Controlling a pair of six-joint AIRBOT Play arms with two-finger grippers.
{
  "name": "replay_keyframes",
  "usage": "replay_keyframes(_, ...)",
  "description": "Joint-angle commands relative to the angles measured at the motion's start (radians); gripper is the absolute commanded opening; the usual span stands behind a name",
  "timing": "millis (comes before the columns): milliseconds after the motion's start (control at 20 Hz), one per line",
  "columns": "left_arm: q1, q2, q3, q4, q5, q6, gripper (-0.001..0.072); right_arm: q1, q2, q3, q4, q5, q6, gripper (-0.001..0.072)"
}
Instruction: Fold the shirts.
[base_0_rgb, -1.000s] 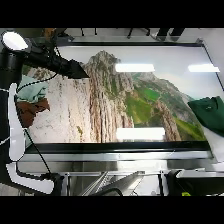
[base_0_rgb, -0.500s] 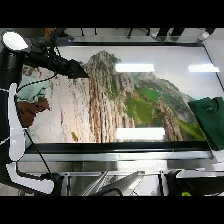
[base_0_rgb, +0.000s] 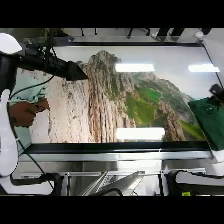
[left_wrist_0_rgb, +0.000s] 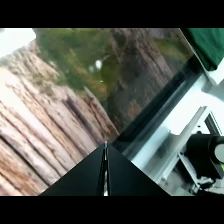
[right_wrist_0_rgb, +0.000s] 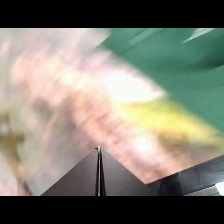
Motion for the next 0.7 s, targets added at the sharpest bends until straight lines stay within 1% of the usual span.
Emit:
replay_keyframes(0, -0.003, 0.206, -0.334, 0.003, 0.059, 0.035, 0.0013, 0.207, 0.208, -0.321, 0.025, -0.083, -0.033, 0.0018)
replay_keyframes(150, 0.002, 0.394, -0.678, 0.076, 0.18, 0.035, 0.0012, 0.346, 0.402, -0.632, 0.085, -0.18, -0.033, 0.0018)
replay_keyframes(200, 0.002, 0.44, -0.758, 0.076, 0.201, 0.034, 0.0013, 0.367, 0.433, -0.686, 0.114, -0.208, -0.038, 0.0018)
replay_keyframes(250, 0.002, 0.477, -0.814, 0.076, 0.209, 0.034, 0.0013, 0.385, 0.451, -0.721, 0.142, -0.225, -0.066, 0.0018)
replay_keyframes(300, 0.002, 0.513, -0.858, 0.076, 0.211, 0.031, 0.0013, 0.396, 0.458, -0.736, 0.161, -0.227, -0.089, 0.0019)
replay_keyframes(500, 0.002, 0.638, -0.963, 0.08, 0.245, 0.031, 0.0014, 0.402, 0.461, -0.741, 0.185, -0.148, -0.078, 0.002)
replay_keyframes(650, 0.002, 0.694, -1.009, 0.08, 0.252, 0.031, 0.0014, 0.402, 0.46, -0.741, 0.185, -0.145, -0.078, 0.002)
